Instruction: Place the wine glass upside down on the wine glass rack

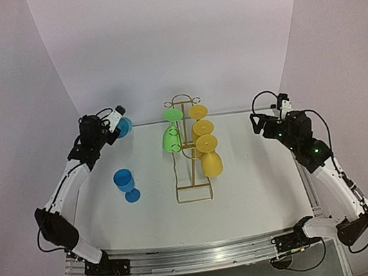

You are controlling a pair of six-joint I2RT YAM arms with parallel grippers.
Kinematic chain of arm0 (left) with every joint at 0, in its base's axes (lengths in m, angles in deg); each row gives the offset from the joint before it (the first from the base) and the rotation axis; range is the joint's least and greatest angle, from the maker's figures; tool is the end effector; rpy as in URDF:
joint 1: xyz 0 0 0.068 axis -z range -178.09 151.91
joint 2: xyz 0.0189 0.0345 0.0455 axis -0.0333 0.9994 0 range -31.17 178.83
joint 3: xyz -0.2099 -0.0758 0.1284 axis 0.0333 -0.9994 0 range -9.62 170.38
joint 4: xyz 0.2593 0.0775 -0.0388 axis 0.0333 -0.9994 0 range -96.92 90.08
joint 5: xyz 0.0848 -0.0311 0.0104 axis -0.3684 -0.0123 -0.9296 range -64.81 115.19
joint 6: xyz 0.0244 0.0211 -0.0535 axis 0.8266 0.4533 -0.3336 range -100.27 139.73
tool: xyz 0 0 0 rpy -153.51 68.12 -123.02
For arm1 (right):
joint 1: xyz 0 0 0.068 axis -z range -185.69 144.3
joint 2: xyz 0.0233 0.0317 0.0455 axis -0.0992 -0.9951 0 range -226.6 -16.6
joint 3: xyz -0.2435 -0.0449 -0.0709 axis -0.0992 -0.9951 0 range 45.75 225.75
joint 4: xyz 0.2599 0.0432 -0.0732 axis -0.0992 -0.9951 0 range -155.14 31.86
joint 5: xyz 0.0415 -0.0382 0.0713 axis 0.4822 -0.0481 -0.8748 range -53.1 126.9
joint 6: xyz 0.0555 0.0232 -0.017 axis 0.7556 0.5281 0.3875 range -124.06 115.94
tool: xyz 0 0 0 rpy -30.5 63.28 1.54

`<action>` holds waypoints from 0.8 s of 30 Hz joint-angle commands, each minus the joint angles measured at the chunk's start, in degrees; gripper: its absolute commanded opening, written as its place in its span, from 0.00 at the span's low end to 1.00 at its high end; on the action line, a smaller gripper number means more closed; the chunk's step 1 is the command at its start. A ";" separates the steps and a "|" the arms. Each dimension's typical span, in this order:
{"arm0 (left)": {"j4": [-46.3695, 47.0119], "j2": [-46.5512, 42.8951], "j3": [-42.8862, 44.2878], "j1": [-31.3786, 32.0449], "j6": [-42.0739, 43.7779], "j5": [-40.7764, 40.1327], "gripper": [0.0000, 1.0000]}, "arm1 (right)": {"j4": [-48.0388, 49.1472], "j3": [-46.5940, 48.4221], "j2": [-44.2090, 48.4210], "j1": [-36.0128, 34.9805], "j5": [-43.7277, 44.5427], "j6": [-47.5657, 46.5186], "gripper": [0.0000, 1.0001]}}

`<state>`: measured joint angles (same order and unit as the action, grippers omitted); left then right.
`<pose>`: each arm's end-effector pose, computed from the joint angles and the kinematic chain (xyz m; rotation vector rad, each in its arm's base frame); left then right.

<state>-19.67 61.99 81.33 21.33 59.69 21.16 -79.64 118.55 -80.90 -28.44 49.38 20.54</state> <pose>0.3842 -0.1319 0.3659 0.9327 1.7299 0.3043 0.2584 0.0971 0.4074 0.1860 1.8003 0.3953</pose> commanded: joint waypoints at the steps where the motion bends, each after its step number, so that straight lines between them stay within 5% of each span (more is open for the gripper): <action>1: 36.61 -15.39 -15.85 4.69 15.91 3.05 0.00 | 1.24 7.26 -1.89 0.15 -5.06 5.91 0.98; 5: 61.13 -22.32 -32.64 9.08 31.85 13.46 0.00 | 1.55 12.36 -4.70 -0.11 -11.77 11.31 0.98; 10: 84.28 -19.96 -37.64 10.47 46.05 21.75 0.00 | 3.89 17.89 -7.66 -6.96 -13.11 13.34 0.98; 24: 88.36 -25.04 -43.58 16.78 60.17 35.17 0.00 | 18.04 35.77 -29.27 -35.70 -10.60 4.41 0.98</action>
<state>64.31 39.50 38.24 36.69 114.49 52.29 -67.51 146.98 -104.21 -59.32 39.23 29.55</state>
